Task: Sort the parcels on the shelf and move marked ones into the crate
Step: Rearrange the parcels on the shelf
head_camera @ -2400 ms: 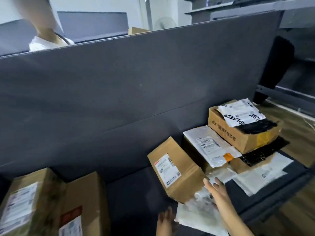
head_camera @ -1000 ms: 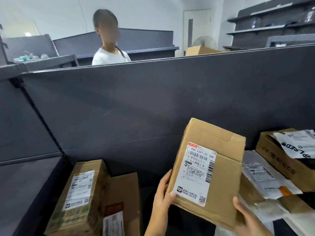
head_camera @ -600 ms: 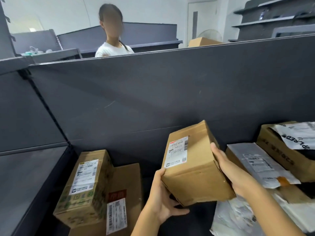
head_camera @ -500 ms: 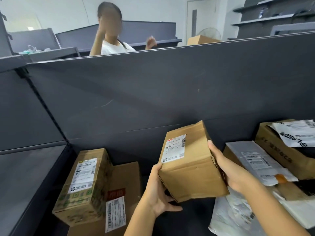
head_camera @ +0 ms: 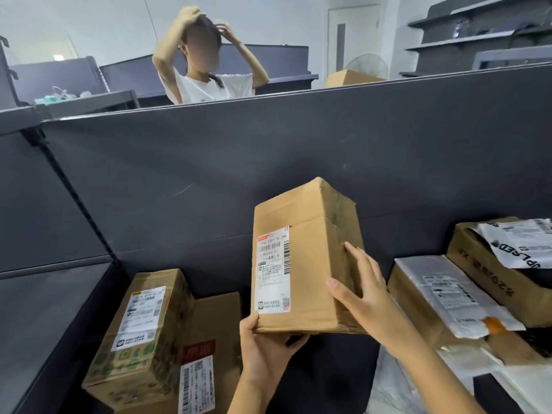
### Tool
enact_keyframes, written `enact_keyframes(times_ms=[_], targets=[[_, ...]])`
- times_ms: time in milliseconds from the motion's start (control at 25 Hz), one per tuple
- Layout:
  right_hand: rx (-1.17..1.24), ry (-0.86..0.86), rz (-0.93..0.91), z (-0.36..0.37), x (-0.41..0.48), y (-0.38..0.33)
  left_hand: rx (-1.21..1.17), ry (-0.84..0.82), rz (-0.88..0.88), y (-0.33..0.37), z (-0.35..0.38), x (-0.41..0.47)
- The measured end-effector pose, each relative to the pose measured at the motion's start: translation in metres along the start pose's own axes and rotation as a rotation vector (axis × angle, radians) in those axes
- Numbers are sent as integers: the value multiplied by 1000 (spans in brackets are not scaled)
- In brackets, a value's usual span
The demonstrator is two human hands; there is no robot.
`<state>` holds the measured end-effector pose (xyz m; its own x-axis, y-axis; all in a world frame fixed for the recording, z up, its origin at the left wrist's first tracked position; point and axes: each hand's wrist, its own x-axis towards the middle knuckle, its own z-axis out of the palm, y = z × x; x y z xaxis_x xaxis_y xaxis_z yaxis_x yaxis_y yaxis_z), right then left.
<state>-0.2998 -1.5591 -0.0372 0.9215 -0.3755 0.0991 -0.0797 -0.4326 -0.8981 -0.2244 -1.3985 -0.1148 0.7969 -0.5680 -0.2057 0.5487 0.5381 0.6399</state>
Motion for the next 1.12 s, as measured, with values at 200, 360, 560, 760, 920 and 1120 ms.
enact_keyframes(times_ms=[200,360,560,760,920,1120], targets=[[538,-136,32,-1,2,45,578,-30,256,15,-3,-15],[681,-161,191,25,2,56,685,98,214,21,-14,-24],[744,-307,283,86,12,46,508,418,199,45,-57,-41],[732,-358,421,154,20,45,374,748,162,56,-100,-52],[690,-332,472,184,24,53,273,867,99,49,-114,-48],[750,-273,460,208,33,66,134,971,113,41,-113,-37]])
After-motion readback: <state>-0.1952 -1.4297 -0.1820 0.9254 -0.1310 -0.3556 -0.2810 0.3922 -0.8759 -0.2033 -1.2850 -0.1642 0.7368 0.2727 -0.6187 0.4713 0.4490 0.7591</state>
